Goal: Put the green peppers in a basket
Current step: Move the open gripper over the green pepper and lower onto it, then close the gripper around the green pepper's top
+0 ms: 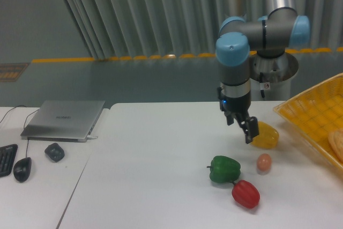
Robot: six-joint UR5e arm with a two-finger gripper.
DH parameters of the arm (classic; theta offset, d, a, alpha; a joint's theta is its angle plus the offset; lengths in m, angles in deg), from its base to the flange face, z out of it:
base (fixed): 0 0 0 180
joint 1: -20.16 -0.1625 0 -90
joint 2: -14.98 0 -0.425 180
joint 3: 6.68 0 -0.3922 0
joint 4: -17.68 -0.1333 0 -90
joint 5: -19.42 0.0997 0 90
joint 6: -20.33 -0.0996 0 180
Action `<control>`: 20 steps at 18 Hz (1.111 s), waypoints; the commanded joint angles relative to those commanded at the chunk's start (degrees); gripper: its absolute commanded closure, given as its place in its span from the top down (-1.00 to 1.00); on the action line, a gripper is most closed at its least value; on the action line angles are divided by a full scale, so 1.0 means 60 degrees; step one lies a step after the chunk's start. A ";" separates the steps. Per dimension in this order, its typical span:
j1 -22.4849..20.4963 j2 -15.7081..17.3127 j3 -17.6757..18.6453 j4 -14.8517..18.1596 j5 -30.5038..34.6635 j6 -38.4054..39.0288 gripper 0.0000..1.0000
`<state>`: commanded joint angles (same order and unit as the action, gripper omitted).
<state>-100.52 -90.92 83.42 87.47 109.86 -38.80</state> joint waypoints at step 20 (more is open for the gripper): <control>0.0338 -0.1100 -0.0338 0.0000 -0.0015 -0.0984 1.00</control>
<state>-98.49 -97.52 81.39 87.47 109.77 -44.71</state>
